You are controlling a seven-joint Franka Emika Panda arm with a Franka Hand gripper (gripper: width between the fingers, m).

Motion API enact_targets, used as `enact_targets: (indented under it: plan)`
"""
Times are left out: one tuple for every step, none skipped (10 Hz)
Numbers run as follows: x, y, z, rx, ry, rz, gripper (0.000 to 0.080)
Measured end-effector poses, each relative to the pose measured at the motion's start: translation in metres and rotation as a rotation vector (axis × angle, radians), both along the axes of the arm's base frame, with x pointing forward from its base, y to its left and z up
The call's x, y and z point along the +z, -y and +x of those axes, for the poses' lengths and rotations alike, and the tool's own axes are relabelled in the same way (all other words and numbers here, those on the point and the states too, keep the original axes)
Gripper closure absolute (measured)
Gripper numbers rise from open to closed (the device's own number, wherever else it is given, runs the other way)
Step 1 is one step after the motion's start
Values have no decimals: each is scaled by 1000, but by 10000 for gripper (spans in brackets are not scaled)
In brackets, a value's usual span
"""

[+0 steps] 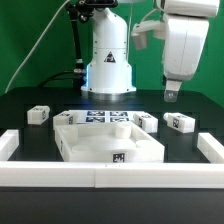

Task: Assemble one leg

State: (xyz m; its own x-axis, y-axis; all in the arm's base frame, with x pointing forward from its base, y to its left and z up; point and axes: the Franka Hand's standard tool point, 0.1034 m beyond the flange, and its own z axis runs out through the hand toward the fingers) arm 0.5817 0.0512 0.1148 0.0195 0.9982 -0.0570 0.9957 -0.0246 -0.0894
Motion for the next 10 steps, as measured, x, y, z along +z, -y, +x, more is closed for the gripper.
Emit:
enact_targets:
  plan:
    - [-5,7,-5,84,-8,9,150]
    - [-8,13,-7,159,-19,16,150]
    - [-10,24,-10,180,-31,22,150]
    - [-11,32,-12,161,-41,20,150]
    - [-11,30,-12,161,-41,20,150]
    - [-12,30,-12,161,-41,20,150]
    - [-12,31,-12,159,-42,20,150]
    - [-12,32,-12,162,-42,20,150]
    - [-13,38,-14,222,-42,36,150]
    - [-19,49,-25,272,-40,64,150]
